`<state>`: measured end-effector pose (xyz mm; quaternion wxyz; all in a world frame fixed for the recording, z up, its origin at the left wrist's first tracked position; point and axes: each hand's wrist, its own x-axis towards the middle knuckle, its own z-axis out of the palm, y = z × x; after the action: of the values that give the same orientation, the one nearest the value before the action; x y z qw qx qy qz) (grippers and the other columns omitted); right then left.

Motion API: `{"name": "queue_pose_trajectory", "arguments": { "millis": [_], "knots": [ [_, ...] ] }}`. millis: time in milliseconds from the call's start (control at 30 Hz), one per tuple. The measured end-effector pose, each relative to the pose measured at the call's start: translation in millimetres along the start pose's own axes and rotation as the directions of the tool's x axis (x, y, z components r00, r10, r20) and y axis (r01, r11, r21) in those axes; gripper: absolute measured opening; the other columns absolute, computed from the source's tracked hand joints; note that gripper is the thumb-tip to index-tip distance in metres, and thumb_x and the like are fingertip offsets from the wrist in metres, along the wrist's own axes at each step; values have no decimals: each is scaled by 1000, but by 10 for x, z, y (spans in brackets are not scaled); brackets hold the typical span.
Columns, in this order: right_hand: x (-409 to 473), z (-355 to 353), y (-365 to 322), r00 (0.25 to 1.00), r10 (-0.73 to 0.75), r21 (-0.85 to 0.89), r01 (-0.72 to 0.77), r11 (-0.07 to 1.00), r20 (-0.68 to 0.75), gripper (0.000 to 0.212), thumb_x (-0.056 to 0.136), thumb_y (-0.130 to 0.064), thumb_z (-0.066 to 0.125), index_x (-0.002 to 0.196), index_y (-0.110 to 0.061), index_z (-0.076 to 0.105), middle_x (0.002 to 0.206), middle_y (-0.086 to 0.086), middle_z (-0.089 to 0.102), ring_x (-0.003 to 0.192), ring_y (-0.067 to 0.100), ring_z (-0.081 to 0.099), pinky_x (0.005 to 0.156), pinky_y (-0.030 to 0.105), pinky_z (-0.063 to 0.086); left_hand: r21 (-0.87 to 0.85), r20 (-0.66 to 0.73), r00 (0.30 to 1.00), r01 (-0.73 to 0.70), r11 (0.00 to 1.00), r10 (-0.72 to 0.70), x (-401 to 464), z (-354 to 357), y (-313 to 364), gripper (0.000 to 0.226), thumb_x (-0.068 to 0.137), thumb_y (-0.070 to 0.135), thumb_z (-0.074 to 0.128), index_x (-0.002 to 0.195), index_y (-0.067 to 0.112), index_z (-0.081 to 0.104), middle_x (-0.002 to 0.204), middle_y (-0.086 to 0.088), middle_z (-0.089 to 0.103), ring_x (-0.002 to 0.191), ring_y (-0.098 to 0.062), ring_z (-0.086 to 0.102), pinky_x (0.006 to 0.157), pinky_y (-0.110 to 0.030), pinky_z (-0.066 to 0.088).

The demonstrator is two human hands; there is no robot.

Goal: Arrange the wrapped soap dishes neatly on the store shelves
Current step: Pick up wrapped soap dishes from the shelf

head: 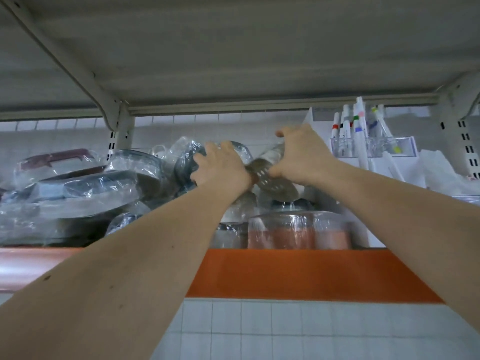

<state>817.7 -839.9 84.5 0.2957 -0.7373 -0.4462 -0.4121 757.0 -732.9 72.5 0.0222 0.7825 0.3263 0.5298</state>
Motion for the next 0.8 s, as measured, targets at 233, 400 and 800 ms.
{"name": "queue_pose_trajectory", "arguments": {
  "millis": [233, 400, 800],
  "knots": [
    [-161, -126, 54, 876, 268, 250, -386, 888, 401, 56, 75, -17, 75, 125, -7, 50, 120, 16, 56, 104, 34, 57, 82, 45, 53, -162, -63, 996, -70, 984, 60, -1, -329, -171, 58, 79, 56, 55, 127, 25, 50, 130, -11, 37, 121, -37, 39, 93, -40, 37],
    [-211, -241, -28, 894, 223, 277, -344, 897, 388, 73, 79, -2, 68, 142, -19, 35, 136, 12, 43, 110, 34, 51, 72, 47, 55, -234, -51, 997, -72, 970, 62, -85, -446, -372, 50, 74, 55, 58, 114, 24, 60, 127, -11, 48, 114, -32, 47, 96, -40, 43],
    [-304, -166, -219, 873, 359, 126, -417, 900, 329, 37, 79, -48, 63, 75, -13, 53, 86, 7, 55, 71, 19, 51, 63, 26, 43, -132, 10, 998, -62, 989, 64, -274, -567, -511, 75, 73, 61, 61, 132, 20, 40, 122, -10, 47, 109, -30, 49, 77, -32, 35]
  ]
}}
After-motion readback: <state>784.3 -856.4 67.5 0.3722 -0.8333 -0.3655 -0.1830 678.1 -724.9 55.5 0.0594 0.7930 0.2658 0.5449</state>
